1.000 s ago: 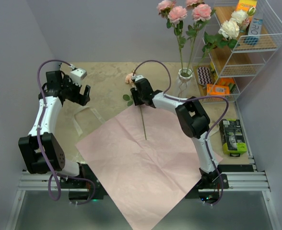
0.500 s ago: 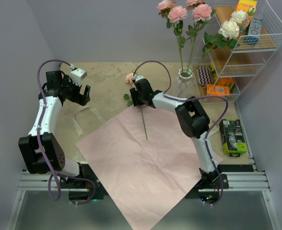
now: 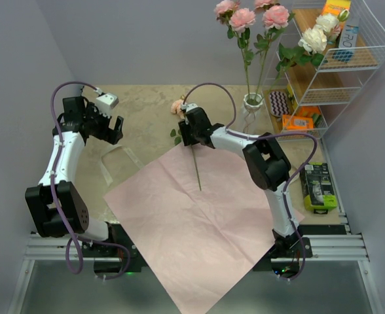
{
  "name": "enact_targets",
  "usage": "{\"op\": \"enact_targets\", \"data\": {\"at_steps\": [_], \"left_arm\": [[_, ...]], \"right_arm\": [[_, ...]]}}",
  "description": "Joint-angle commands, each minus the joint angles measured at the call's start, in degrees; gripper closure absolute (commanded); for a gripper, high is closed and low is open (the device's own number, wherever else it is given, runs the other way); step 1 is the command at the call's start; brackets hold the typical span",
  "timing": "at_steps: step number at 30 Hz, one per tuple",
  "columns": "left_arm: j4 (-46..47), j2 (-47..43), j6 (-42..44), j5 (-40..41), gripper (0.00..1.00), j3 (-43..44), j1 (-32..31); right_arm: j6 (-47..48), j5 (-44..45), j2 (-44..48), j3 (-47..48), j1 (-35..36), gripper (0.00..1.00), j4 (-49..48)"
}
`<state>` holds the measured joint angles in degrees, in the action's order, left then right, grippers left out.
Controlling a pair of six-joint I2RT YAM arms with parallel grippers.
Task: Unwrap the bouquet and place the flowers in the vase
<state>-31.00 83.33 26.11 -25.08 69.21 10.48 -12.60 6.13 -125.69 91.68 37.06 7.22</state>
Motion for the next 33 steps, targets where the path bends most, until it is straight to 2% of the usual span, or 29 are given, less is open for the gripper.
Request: {"op": "enact_targets", "data": {"at_steps": [1, 7, 9, 18, 21, 22, 26, 33], "left_arm": [[0.7, -1.7, 0.1, -0.5, 0.01, 1.7, 0.4], [0.1, -1.9, 0.7, -1.2, 0.01, 1.5, 0.5], [-0.1, -1.9, 1.1, -1.4, 0.01, 1.5, 0.4], [0.1, -1.9, 1.1, -1.1, 0.01, 1.2, 0.4], [-0.1, -1.9, 1.1, -1.1, 0.01, 1.4, 0.5], [-0.1, -1.9, 1.1, -1.0, 0.01, 1.4, 0.5], [-0.5, -2.3, 1.3, -0.8, 0.01, 1.7, 0.5], [-0.4, -2.4, 0.9, -1.3, 0.0, 1.9, 0.5]], "right_arm": [[-0.1, -1.6, 2.7, -2.1, -0.1, 0.5, -1.2], [-0.1, -1.6, 0.2, -0.4, -0.1, 0.51, 0.1], [-0.1, -1.1, -0.3, 0.3, -0.2, 0.57, 0.4], [0.0, -1.7, -1.5, 3.7, -0.1, 0.69, 1.0], [-0.4, -2.2, -1.3, 3.6, -0.1, 0.77, 0.9], [-0.4, -2.3, -1.1, 3.6, -0.1, 0.78, 0.8], [-0.4, -2.0, 1.4, 4.5, -0.1, 0.97, 0.8], [1.3, -2.9, 8.4, 12.0, -0.2, 1.0, 3.1]]}}
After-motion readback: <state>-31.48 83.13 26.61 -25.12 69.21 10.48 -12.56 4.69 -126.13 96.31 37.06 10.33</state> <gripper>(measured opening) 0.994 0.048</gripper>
